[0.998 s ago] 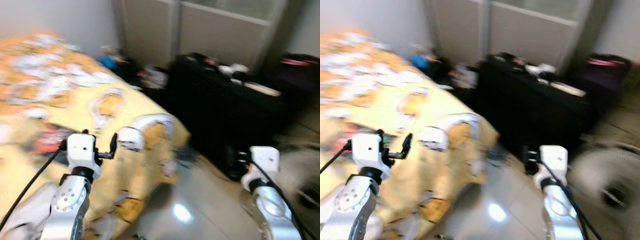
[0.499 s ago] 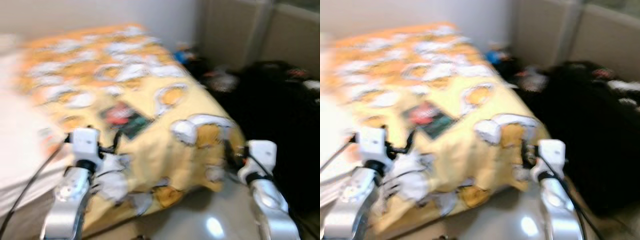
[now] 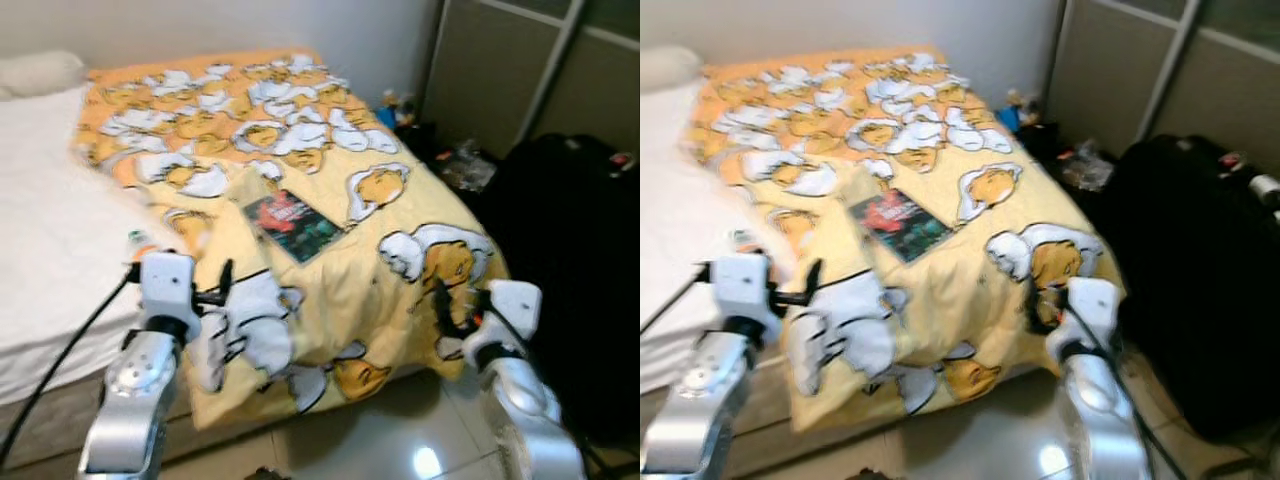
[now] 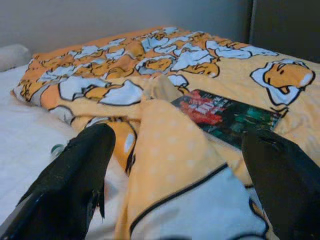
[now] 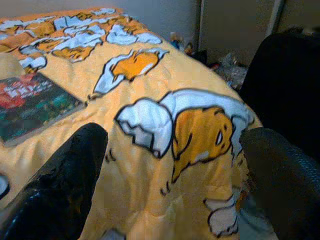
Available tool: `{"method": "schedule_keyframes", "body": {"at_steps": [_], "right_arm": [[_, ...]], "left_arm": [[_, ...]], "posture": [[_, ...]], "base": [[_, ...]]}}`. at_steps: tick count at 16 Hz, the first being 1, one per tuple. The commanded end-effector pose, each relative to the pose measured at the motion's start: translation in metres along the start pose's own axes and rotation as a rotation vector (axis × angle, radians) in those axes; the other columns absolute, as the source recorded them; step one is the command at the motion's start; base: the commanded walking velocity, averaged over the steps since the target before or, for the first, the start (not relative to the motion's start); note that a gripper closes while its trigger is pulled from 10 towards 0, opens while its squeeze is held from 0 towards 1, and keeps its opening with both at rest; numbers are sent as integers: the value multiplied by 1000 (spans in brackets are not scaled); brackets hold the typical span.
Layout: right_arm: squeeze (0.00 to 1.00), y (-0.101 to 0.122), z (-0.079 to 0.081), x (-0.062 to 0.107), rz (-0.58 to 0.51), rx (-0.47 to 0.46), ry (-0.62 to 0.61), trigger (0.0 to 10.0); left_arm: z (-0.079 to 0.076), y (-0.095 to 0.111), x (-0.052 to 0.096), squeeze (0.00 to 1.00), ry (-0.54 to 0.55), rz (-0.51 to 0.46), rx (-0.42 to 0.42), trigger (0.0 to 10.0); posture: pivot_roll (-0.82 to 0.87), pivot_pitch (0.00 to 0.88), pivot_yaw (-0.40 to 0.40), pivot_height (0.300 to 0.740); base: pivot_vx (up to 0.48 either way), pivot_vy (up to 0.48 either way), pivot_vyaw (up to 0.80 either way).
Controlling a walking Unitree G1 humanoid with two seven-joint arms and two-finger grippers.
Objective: Clean up the room
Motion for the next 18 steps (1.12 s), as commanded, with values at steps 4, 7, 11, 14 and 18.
{"method": "schedule_keyframes", "body": {"at_steps": [4,7,11,14,18], "right_arm": [[0,1,5,-3,8,-26,4,10000],[0,4,9,-4,-8,-2,29,10000],[0,7,15,-6,-11,-9,53,10000],[0,10,21,-9,-11,-26,91,10000],[0,19,34,-16,-36,50,176,10000]], "left_arm": [[5,3,-3,0,10,2,-24,10000],[4,2,-4,0,13,5,-22,10000],[4,2,-5,0,16,3,-17,10000],[2,4,-6,0,18,-2,12,10000],[1,10,-8,0,17,-40,-6,10000]], "posture": [[-43,0,33,740],[-47,0,36,740],[-47,0,37,740],[-47,0,37,740],[-44,0,37,740]], "base": [[0,280,0],[0,279,0],[0,282,0],[0,0,0],[0,0,200]]}}
Point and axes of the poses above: a point about 5 cm out from each wrist's last joint towards the gripper, its own x axis pointing back from the gripper into the wrist, its own y axis along the axis of the wrist's last joint, z = x × y, the point moved 5 cm from there along -x, pointing out of the wrist towards the gripper, and after that the axes turned 4 degrees about x, right-handed, at the moved point
